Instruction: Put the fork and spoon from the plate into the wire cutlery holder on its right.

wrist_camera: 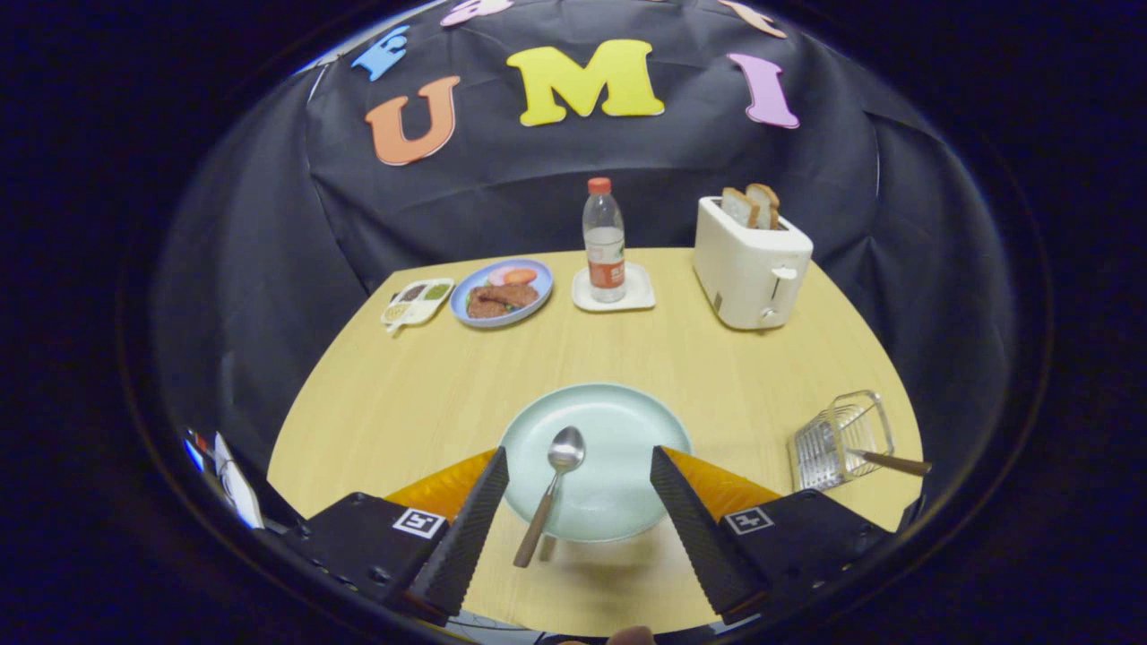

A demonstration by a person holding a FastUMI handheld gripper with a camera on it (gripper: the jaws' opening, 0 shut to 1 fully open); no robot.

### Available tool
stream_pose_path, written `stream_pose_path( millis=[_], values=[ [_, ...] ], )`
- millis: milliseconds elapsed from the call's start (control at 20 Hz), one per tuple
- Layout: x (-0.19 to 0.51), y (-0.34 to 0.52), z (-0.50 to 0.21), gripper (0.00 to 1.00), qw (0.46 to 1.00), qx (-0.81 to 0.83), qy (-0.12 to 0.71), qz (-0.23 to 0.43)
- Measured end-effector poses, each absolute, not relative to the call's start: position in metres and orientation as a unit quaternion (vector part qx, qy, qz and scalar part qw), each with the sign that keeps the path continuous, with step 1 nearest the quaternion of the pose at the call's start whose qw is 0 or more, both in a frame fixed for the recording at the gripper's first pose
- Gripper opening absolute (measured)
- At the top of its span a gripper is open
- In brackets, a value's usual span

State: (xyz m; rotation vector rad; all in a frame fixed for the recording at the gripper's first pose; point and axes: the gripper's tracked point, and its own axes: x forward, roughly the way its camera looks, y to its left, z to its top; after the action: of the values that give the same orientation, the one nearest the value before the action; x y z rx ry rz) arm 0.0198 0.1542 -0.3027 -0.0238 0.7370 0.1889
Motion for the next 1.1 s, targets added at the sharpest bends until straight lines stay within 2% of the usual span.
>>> stream_pose_path(
  millis=[350, 650, 950, 1050, 1100],
  values=[
    [0.028, 0.169, -0.368, 0.97, 0.917, -0.018, 0.393, 0.06],
    [0.032, 0.175, -0.402, 0.79, 0.905, -0.027, 0.422, 0.047],
    [0.032, 0.174, -0.422, 0.49, 0.895, -0.013, 0.445, 0.031],
    [0.031, 0.175, -0.424, 0.24, 0.892, -0.013, 0.451, 0.031],
    [0.029, 0.175, -0.429, 0.21, 0.89, -0.014, 0.455, 0.031]
  ],
)
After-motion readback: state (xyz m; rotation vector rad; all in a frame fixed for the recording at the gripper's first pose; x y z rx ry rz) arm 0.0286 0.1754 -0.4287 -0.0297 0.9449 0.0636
